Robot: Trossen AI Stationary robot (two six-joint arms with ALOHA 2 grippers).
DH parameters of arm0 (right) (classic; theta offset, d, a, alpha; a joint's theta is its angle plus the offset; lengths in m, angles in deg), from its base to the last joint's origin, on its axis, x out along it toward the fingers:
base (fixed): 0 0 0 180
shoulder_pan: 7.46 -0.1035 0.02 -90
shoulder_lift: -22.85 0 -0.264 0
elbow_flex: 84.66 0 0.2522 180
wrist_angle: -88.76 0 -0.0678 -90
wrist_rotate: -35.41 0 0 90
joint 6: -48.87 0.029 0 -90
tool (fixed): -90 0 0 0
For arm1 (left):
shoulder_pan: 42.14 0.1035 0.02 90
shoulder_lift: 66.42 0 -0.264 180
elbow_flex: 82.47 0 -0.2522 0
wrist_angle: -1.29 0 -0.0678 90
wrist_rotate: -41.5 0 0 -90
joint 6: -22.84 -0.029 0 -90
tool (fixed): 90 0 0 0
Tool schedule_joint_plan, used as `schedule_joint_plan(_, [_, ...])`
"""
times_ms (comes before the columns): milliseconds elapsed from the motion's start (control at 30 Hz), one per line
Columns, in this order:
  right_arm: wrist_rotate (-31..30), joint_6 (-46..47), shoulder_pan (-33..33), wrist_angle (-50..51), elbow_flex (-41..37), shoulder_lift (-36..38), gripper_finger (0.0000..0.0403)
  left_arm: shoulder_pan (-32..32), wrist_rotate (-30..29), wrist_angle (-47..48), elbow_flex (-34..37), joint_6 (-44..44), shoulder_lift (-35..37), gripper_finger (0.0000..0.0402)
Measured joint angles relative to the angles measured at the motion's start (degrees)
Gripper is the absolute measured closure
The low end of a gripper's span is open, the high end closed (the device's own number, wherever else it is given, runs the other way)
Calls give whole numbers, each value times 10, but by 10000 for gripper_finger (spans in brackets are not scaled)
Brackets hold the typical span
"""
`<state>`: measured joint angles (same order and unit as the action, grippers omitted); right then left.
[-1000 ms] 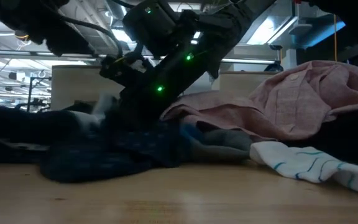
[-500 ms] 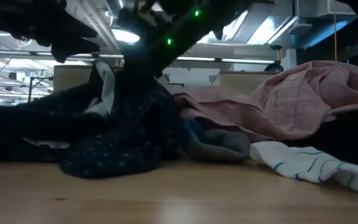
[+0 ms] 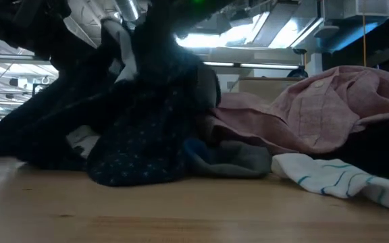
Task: Sort clothes
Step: Put the blue shirt into the right laundry organizer
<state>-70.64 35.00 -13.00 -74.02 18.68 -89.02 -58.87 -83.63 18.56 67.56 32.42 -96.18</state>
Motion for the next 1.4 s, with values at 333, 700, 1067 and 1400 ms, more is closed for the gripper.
schedule_joint_plan(333, [-40, -16, 0, -2, 1, 76, 382, 0, 0, 7, 0, -6, 0, 184])
schedule_joint_plan(700, [-54, -49, 12, 12, 1, 134, 387, 0, 0, 6, 0, -6, 0, 184])
schedule_joint_plan(1067, [-158, -132, 35, 0, 2, 222, 387, 0, 0, 6, 0, -6, -1, 184])
schedule_joint_plan(1400, [-238, -214, 102, -8, 50, 300, 387, 0, 0, 7, 0, 6, -1, 184])
